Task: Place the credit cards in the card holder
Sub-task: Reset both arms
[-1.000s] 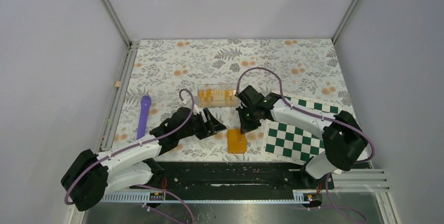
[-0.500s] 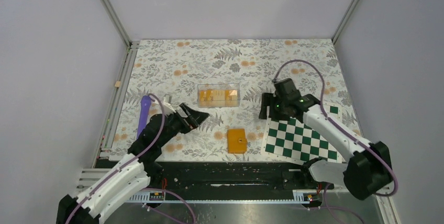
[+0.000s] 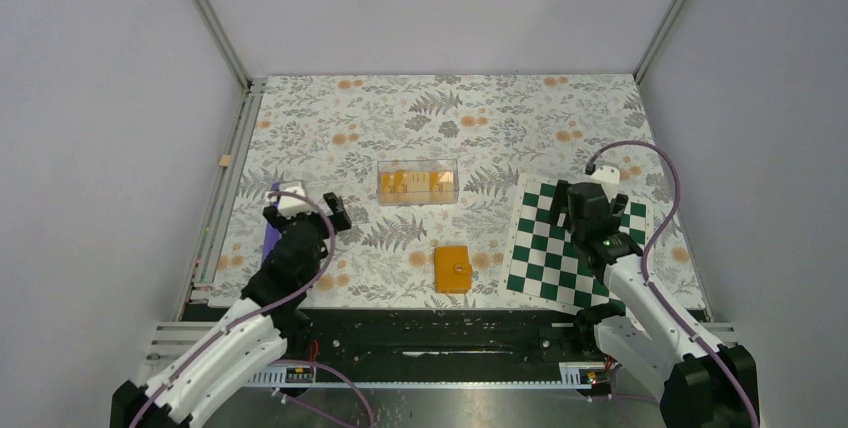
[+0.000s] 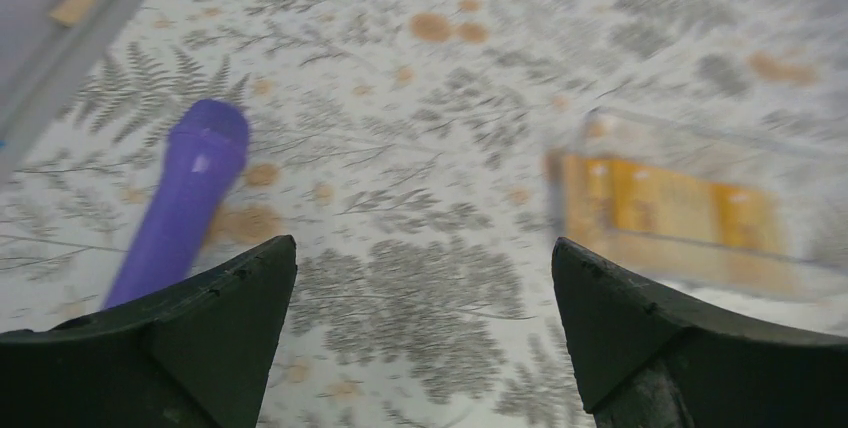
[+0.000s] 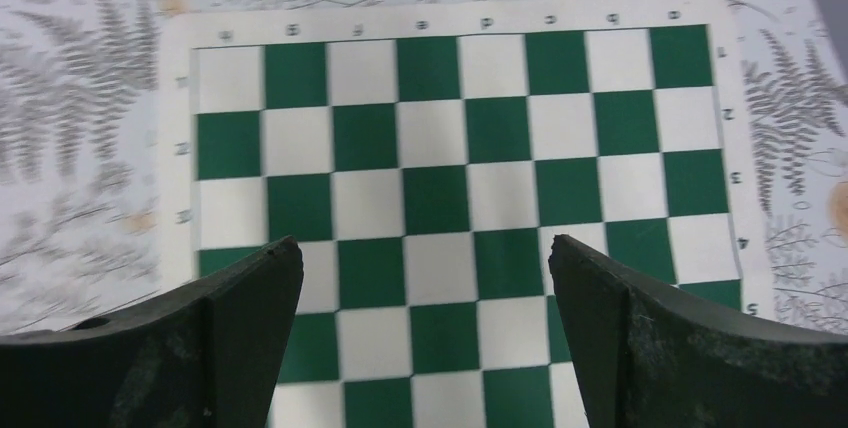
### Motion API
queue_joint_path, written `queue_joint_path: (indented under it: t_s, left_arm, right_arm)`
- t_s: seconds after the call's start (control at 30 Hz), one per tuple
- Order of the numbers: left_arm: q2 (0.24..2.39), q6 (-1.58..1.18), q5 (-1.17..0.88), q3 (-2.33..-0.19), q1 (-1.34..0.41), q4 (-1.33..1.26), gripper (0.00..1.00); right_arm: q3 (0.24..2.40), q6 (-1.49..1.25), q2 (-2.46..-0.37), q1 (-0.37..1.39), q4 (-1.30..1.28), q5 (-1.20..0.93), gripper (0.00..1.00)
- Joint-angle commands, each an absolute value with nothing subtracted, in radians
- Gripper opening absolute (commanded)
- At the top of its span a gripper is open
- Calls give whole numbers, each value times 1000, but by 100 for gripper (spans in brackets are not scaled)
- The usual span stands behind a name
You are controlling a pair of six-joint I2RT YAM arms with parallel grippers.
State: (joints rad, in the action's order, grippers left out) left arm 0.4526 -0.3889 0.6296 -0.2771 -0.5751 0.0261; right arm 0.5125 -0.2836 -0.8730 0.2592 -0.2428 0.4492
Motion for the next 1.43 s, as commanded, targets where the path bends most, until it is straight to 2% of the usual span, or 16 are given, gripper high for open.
queue_joint_path:
  t_s: [0.0,0.17,0.23,0.37,0.57,0.6,0.67,0.73,0.8,0.87,1.4]
  left_arm:
    - [643,-109,802,-230,-555,-246,99]
    - [819,-55,680,-109,-441,-632,99]
    - [843,-54,556,-117,-361,-640,99]
    - [921,-29,328,-113,-202,-777,99]
    - [1185,-8,142,-112,-103,-1146,99]
    - [1256,-8,108,-124,-94,-1203,99]
    - [1353,31,59,-142,-92,-1275,99]
    - [1310,18,76,-191,-92,-1097,99]
    - [1338,17,82,-230,-91,-1076,99]
    - [1337,-34,166,-241,-81,-1042,99]
    - [1346,-32,214,-230,-100,-1084,99]
  right_arm:
    - [369,-164,-884,250,116,674,100]
    - [210,-55,-878,222,434,590,100]
    - [189,-45,-908,179,542,530,99]
    - [256,-35,-1036,104,579,385,99]
    - [309,-32,-1202,62,761,258,100]
    - [299,-55,-1251,38,810,230,99]
    - [250,-83,-1375,9,1067,178,99]
    - [285,-81,-1333,6,925,180,99]
    - [253,-82,-1364,6,1029,173,99]
    - [251,-95,-1338,7,988,204,100]
    - [255,-92,-1352,6,1015,193,99]
